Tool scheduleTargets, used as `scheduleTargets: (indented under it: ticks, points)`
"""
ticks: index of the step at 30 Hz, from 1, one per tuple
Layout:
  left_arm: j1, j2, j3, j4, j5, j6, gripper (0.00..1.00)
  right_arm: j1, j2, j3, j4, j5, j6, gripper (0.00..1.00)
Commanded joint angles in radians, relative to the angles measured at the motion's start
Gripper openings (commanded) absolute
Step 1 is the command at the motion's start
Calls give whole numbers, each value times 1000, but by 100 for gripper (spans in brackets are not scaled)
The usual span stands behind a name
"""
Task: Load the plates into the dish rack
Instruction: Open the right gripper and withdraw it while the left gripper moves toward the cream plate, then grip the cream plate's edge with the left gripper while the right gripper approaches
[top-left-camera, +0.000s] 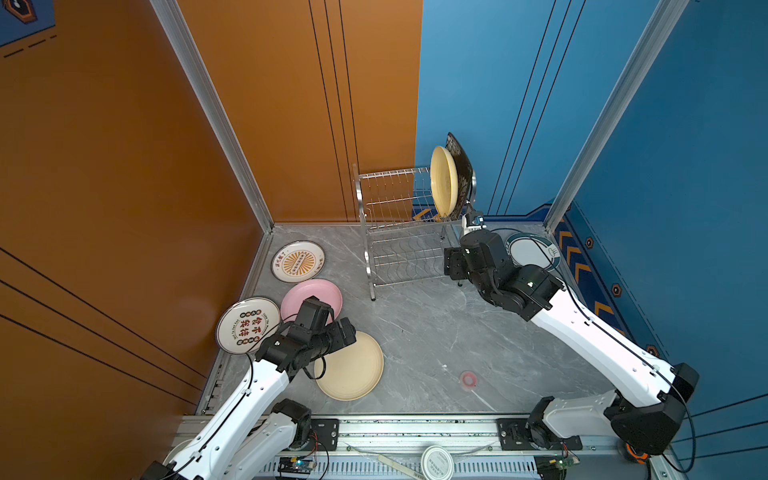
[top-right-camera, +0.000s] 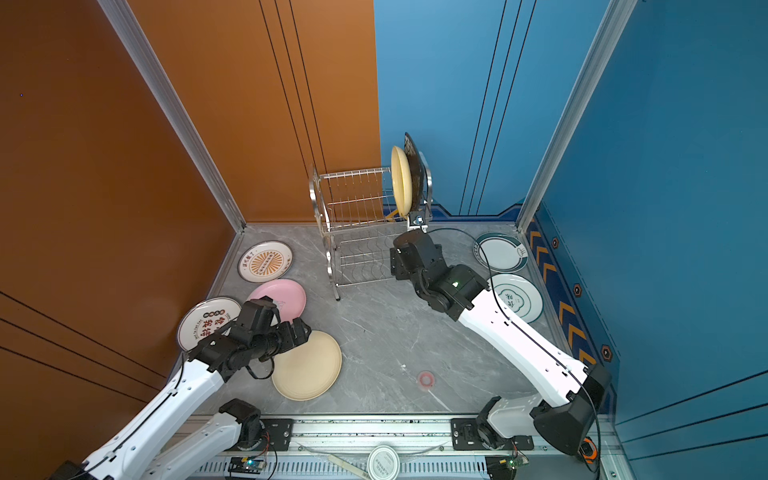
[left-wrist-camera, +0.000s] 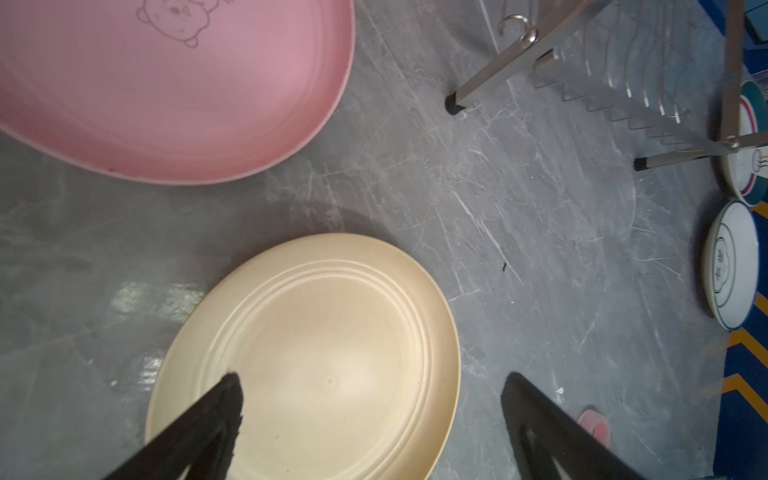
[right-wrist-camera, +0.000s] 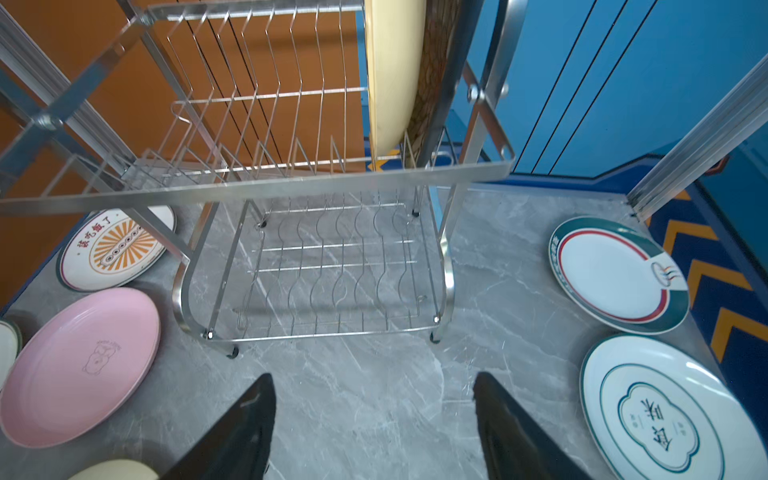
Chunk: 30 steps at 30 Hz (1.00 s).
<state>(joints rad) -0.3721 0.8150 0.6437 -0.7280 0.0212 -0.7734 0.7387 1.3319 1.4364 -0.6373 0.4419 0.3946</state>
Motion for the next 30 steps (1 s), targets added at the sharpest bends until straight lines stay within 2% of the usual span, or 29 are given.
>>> scheduleTargets:
  ticks: [1,10,15,18,22,24,30]
  points:
    - [7,-22,-43,-139,-75,-78,98,-29,-73,-66,-21,-136,69,78]
    - [-8,-96,-140,-194,-135,-226,98,-184,-182,-237,23,-400,75,79]
    - [-11,-21,-145,-193,-134,-237,93,-248,-197,-273,37,-489,55,79]
    - [-7,2,-149,-190,-133,-237,85,-259,-198,-269,40,-496,47,79]
    - [2,-19,-179,-162,-135,-238,67,-268,-187,-265,54,-507,52,79]
    - [7,-29,-190,-148,-126,-237,61,-268,-176,-264,62,-511,55,79]
    - [7,11,-190,-139,-128,-222,57,-268,-125,-246,77,-543,60,79]
